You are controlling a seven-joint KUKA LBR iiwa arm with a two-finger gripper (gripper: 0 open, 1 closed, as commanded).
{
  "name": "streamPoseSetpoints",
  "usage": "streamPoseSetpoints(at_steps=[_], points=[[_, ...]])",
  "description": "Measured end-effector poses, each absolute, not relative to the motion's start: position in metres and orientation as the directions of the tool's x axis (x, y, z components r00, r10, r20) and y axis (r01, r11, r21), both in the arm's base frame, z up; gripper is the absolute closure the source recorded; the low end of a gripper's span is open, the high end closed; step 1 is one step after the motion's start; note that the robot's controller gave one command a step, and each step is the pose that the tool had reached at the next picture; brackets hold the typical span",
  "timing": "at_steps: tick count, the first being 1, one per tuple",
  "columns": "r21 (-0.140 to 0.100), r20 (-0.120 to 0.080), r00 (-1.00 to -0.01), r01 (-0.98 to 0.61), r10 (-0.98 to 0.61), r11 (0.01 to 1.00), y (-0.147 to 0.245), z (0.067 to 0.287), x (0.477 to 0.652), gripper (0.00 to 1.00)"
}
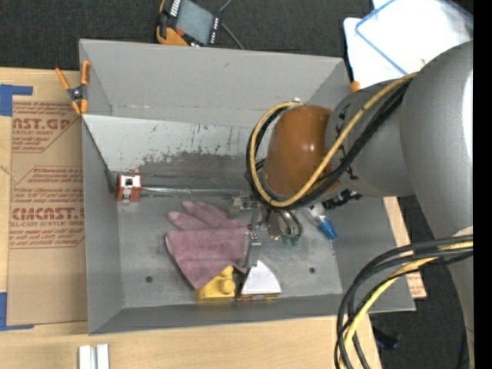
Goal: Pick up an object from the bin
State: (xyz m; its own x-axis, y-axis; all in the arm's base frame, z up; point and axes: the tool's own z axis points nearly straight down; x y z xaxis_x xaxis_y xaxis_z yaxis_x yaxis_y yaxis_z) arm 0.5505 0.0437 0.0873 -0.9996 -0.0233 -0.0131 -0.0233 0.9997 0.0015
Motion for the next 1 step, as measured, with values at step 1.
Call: streamPoseSetpoints(at_steps=[1], points=[[0.001,-0.014,-0.991,-0.136,-0.136,0.991,0.0603,0.1437,0.4819,0.0]])
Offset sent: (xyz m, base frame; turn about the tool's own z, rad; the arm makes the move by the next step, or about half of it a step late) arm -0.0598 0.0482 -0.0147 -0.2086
